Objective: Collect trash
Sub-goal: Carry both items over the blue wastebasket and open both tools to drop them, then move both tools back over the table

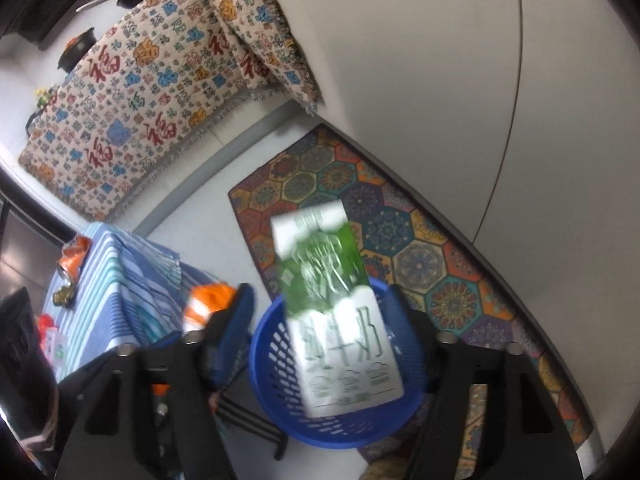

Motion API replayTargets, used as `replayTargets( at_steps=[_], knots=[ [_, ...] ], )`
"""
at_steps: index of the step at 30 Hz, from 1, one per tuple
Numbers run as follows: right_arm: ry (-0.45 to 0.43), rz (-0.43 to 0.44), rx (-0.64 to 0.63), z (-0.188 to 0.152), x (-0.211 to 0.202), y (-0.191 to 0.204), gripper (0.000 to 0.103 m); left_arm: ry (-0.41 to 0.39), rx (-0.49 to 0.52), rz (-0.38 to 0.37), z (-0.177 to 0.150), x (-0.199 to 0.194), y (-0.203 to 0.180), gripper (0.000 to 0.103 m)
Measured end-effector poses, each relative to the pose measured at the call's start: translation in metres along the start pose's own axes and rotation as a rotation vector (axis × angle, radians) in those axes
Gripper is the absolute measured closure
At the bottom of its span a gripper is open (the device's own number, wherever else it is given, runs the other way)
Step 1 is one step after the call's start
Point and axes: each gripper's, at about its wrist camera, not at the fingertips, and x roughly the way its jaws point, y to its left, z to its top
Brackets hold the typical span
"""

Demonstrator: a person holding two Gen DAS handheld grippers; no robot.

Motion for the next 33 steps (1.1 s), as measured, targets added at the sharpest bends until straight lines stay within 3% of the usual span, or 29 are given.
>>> replayTargets(
  at_steps=[7, 18, 21, 25, 29, 33],
  knots=[
    [-0.055, -0.002, 0.017, 0.003, -0.014, -0.002, 0.028, -0.042, -0.045, 0.000, 0.000, -0.015, 0.008, 0.032],
    [-0.150, -0.059, -0.126, -0.004, -0.037, 0.035, 0.022, -0.147, -0.071, 0.050, -0.038, -0.110, 0.014, 0.032],
    [-0.186, -0.061, -0.224, -0.015, -0.047, 0.064, 0.019, -0.177, -0.090, 0.092, -0.066, -0.148, 0.024, 0.032],
    [-0.197, 0.005, -0.367, -0.045, -0.057, 0.120, 0.017, -0.185, -0.166, 0.182, -0.110, -0.189, 0.055, 0.032],
    [-0.155, 0.107, -0.549, -0.093, -0.053, 0.190, 0.017, -0.171, -0.232, 0.322, -0.159, -0.224, 0.092, 0.032],
    [-0.051, 0.212, -0.705, -0.148, -0.036, 0.254, 0.017, -0.159, -0.323, 0.441, -0.203, -0.253, 0.136, 0.032]
  ],
)
